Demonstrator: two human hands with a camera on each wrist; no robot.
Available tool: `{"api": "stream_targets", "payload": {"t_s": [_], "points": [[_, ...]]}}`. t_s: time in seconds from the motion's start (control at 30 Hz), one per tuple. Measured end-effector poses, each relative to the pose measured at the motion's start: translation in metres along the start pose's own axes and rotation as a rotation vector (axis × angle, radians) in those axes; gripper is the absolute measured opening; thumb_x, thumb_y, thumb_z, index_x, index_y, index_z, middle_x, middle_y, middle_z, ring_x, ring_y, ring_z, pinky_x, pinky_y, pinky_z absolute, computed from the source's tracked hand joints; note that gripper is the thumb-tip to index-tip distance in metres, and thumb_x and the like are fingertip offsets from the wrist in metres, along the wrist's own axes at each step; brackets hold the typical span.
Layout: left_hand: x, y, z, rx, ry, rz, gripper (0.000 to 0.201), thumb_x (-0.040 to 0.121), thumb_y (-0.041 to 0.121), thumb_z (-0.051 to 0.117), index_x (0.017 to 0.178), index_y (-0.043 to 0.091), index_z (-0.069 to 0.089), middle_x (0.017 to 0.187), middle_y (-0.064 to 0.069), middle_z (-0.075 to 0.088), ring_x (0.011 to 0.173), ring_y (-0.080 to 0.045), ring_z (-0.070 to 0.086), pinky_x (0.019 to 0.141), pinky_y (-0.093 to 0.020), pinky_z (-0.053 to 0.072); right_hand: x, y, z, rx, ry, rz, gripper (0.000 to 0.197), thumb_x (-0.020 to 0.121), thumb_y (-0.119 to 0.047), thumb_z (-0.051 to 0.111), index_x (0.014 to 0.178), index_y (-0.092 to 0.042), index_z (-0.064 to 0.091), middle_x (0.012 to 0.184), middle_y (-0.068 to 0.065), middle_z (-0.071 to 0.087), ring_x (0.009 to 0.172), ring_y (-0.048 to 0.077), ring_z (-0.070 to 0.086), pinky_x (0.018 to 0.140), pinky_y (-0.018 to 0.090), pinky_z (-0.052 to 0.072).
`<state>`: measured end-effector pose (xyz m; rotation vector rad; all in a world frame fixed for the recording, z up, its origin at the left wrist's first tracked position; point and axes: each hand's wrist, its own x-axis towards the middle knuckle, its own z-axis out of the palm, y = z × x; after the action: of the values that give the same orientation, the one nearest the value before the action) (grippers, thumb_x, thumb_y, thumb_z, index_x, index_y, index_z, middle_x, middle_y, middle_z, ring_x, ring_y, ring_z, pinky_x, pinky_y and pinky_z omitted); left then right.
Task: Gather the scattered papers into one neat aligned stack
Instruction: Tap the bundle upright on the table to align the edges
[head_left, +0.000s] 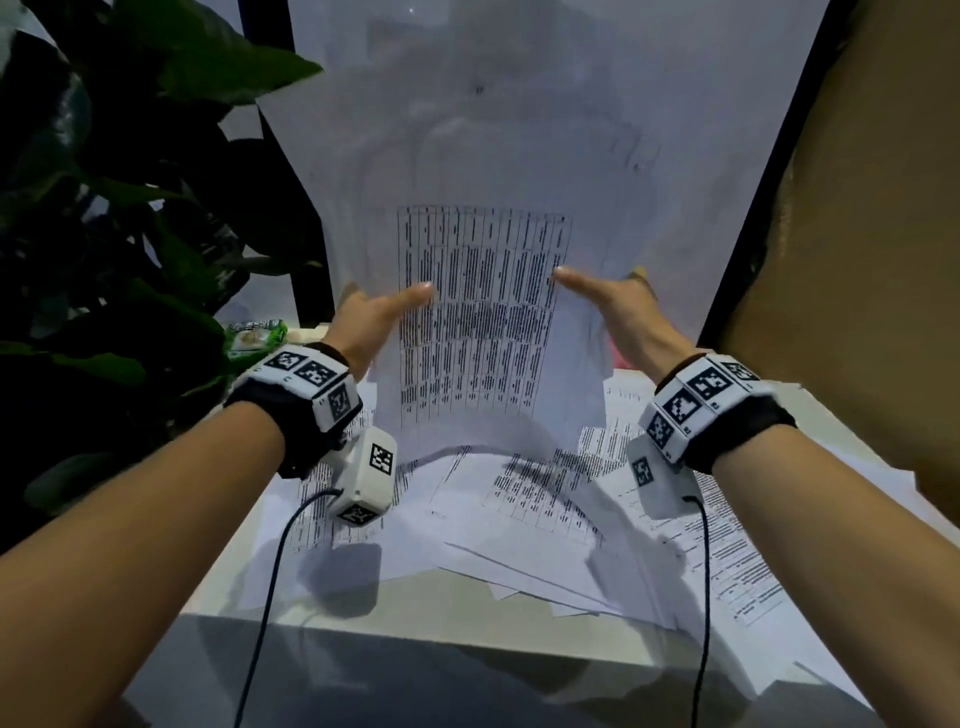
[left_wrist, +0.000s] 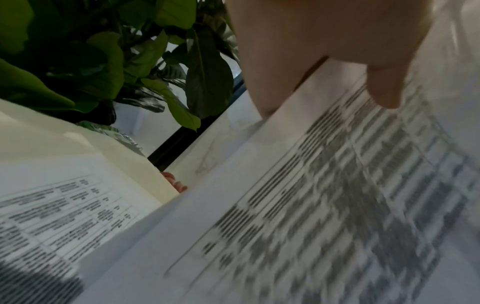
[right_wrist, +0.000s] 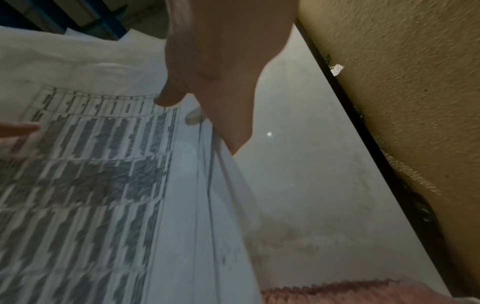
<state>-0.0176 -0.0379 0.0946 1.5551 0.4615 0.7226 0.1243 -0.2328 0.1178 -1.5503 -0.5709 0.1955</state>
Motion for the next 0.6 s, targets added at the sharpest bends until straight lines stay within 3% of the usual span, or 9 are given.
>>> {"api": "stream_targets", "payload": {"t_s": [0.07,0.17,0.23,0.3,0.37,0.43,0.5,0.53,0.6], "points": [[0.006,0.000,-0.009,-0.034,-0.028,0.030,0.127,0.039,0.067,0.082,0.138,0.000,0.040,0.142,-0.015,0.048,0.131,-0.028,0.047,0.113,-0.052,0.031,0.009,0.002,-0.005,0.033,-0.016,-0.027,0.061,0.049,-0.051,0.085,0.075,-0.017,0.041,0.071,-0.007,0.053,0.075,0.010,0.055,0.089,0.036,0.046],[0.007,-0.002,-0.015,-0.055,-0.051,0.066,0.114,0.041,0.061,0.084,0.132,0.002,0.049,0.136,-0.012,0.055,0.127,-0.026,0.051,0.112,-0.050,0.033,0.018,0.009,-0.007,0.067,-0.071,0.005,0.095,0.040,-0.054,0.088,0.107,-0.003,0.045,0.083,0.003,0.057,0.101,0.022,0.055,0.106,0.053,0.039],[-0.001,0.003,-0.015,-0.072,-0.068,0.073,0.107,0.043,0.059,0.085,0.128,0.005,0.052,0.134,-0.012,0.057,0.126,-0.027,0.052,0.111,-0.052,0.034,0.014,0.010,-0.006,0.058,-0.145,0.039,0.081,0.047,-0.045,0.089,0.101,0.000,0.049,0.071,0.004,0.062,0.084,0.017,0.062,0.109,0.051,0.036],[-0.014,0.009,-0.009,-0.026,-0.137,0.062,0.071,0.052,0.052,0.080,0.111,0.017,0.061,0.131,-0.009,0.059,0.126,-0.024,0.052,0.113,-0.052,0.031,0.002,0.007,-0.001,0.004,-0.167,0.082,0.062,0.048,-0.041,0.087,0.080,-0.002,0.051,0.065,0.004,0.065,0.073,0.018,0.065,0.110,0.048,0.036],[-0.021,0.014,-0.004,0.032,-0.187,0.066,0.044,0.057,0.041,0.078,0.096,0.027,0.063,0.124,-0.004,0.064,0.121,-0.021,0.055,0.113,-0.052,0.030,-0.004,0.007,0.005,-0.015,-0.116,0.075,0.098,0.041,-0.047,0.087,0.113,0.007,0.048,0.107,0.021,0.063,0.103,0.028,0.059,0.112,0.047,0.033],[-0.022,0.021,0.001,0.038,-0.168,0.136,0.023,0.071,0.024,0.075,0.090,0.028,0.063,0.108,0.003,0.067,0.111,-0.016,0.059,0.112,-0.052,0.032,-0.006,0.000,0.010,-0.005,-0.103,0.029,0.117,0.047,-0.045,0.086,0.136,0.007,0.030,0.127,0.014,0.052,0.118,0.022,0.050,0.114,0.044,0.030],[-0.018,0.030,0.003,0.017,-0.131,0.206,0.027,0.077,0.016,0.072,0.102,0.023,0.063,0.102,0.008,0.066,0.111,-0.018,0.060,0.110,-0.052,0.035,-0.007,-0.012,0.013,0.032,-0.080,-0.038,0.099,0.053,-0.038,0.086,0.129,0.006,0.041,0.116,0.007,0.061,0.108,0.016,0.058,0.103,0.034,0.045],[-0.017,0.037,0.004,-0.007,-0.100,0.223,0.041,0.075,0.020,0.073,0.114,0.016,0.060,0.106,0.005,0.066,0.114,-0.021,0.059,0.109,-0.052,0.037,-0.004,-0.016,0.014,0.038,-0.048,-0.071,0.088,0.058,-0.034,0.084,0.125,0.006,0.044,0.111,0.007,0.063,0.103,0.016,0.060,0.095,0.028,0.049],[-0.010,0.044,0.004,-0.077,-0.072,0.230,0.074,0.069,0.032,0.077,0.131,0.005,0.047,0.118,-0.003,0.063,0.119,-0.025,0.057,0.108,-0.051,0.039,-0.002,-0.022,0.015,0.034,0.001,-0.112,0.088,0.054,-0.040,0.083,0.121,0.005,0.047,0.113,0.011,0.063,0.104,0.022,0.061,0.092,0.030,0.050]]}}
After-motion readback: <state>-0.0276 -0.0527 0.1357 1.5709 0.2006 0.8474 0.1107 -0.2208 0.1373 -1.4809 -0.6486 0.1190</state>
